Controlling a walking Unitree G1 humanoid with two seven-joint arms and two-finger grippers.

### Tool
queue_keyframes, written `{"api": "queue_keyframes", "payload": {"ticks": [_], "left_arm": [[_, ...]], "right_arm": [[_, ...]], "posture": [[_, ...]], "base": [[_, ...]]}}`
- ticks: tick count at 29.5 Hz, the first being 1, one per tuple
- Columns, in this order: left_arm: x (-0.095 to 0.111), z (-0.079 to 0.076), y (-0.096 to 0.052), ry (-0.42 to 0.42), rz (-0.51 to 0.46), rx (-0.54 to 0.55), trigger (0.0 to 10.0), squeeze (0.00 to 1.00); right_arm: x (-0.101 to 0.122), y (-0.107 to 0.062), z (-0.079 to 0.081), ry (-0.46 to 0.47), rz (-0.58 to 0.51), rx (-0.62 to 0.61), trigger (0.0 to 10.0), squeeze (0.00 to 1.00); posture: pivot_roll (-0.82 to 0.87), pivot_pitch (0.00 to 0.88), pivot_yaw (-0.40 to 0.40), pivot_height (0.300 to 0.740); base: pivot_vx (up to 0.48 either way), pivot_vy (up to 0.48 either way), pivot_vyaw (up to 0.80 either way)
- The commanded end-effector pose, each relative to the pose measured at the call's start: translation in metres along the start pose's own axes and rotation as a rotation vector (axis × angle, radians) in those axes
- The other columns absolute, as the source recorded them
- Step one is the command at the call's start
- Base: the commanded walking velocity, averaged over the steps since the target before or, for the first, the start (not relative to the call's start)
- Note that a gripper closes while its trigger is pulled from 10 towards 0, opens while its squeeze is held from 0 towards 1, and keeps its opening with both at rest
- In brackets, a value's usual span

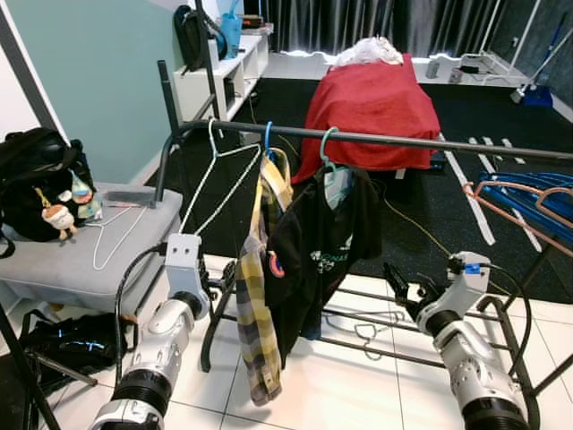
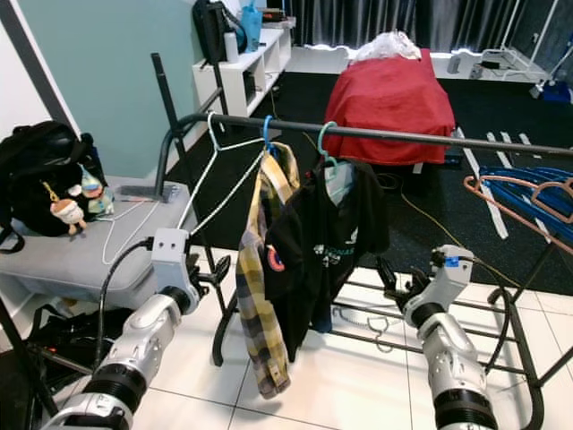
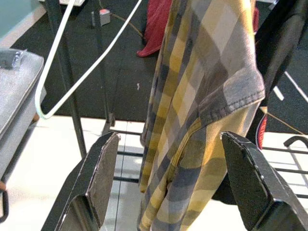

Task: Hang hanger

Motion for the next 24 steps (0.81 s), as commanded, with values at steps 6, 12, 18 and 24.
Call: {"api": "queue_keyframes", "payload": {"ticks": [6, 12, 18, 24], "left_arm": [[0.023, -0.024, 0.006, 0.059, -0.096, -0.112, 10.0, 0.00], [0.050, -0.056, 0.014, 0.077, -0.186, -0.204, 10.0, 0.00], [0.065, -0.051, 0.022, 0.086, -0.218, -0.150, 10.0, 0.00], [0.081, -0.041, 0.026, 0.112, -0.248, -0.077, 10.0, 0.00]], "right_arm": [[-0.002, -0.005, -0.001, -0.014, -0.009, -0.001, 10.0, 0.00], [-0.003, -0.013, -0.003, 0.000, -0.045, -0.010, 10.0, 0.00], [-0.005, -0.016, -0.002, -0.006, -0.052, -0.005, 10.0, 0.00], [-0.007, -0.020, -0.002, -0.011, -0.048, -0.007, 10.0, 0.00]], "posture": [[-0.15, 0.000, 0.037, 0.740], [-0.17, 0.000, 0.086, 0.740], [-0.19, 0.000, 0.096, 0.740], [-0.20, 0.000, 0.101, 0.740]], "base": [[0.465, 0.000, 0.00], [0.467, 0.000, 0.00], [0.335, 0.000, 0.00], [0.042, 0.000, 0.00]]}}
Point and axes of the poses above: a point about 5 cm out from each wrist's last joint towards the gripper, its own y axis pointing out of the wrist towards the gripper, its own x axis along the axis of the wrist's last joint, z = x × y, the point moved 5 cm from there along y, pointing out of the wrist towards the gripper, and after that the axes turned 14 degrees about y, right-handed, at the moved point
